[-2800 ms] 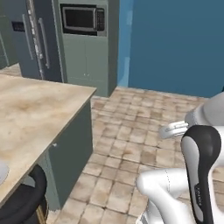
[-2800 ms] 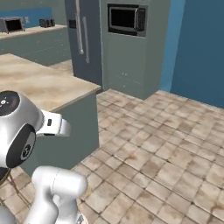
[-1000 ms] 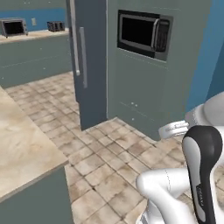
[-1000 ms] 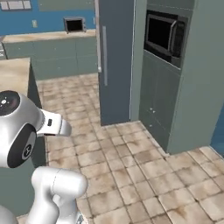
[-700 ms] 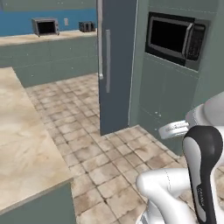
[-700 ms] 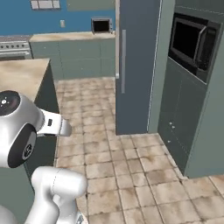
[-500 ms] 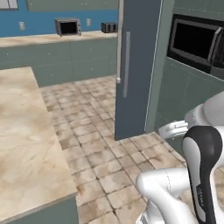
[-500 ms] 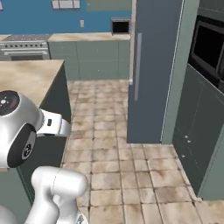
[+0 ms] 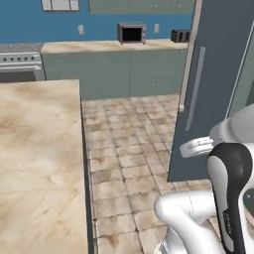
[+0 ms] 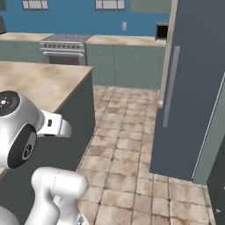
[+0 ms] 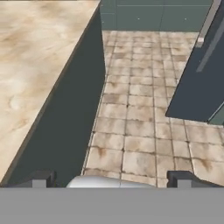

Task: Pick up the tangerine and pear from the fridge and place one fruit on each plate on the dining counter.

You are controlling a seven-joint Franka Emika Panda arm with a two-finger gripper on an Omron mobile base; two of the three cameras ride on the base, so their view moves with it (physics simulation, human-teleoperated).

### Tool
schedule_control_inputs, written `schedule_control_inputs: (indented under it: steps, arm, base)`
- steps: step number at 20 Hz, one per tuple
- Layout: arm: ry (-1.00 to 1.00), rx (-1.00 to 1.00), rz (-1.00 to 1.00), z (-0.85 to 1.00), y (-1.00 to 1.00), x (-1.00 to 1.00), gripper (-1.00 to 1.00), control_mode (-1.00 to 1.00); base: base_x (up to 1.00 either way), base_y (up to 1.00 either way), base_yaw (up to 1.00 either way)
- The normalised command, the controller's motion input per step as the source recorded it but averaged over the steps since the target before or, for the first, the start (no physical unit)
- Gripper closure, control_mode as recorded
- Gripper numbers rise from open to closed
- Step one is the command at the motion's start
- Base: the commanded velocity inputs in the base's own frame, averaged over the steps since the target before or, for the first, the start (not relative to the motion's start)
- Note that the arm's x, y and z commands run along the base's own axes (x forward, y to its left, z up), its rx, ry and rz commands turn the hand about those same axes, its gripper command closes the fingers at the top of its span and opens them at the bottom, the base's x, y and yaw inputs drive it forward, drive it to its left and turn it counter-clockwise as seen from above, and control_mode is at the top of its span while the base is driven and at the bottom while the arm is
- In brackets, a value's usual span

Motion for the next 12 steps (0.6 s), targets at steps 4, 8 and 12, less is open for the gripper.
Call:
schedule_control_inputs:
  steps: [4,8,12]
  arm:
    - [0.00,0.00,0.00,0.00,0.00,0.00,-1.00,1.00]
    - [0.00,0.00,0.00,0.00,0.00,0.00,-1.00,1.00]
    - [0.00,0.00,0.00,0.00,0.00,0.00,-1.00,1.00]
  base:
    - [1.00,-0.36,0.30]
    - [1.00,-0.23,0.08]
    - [1.00,-0.01,-0.12]
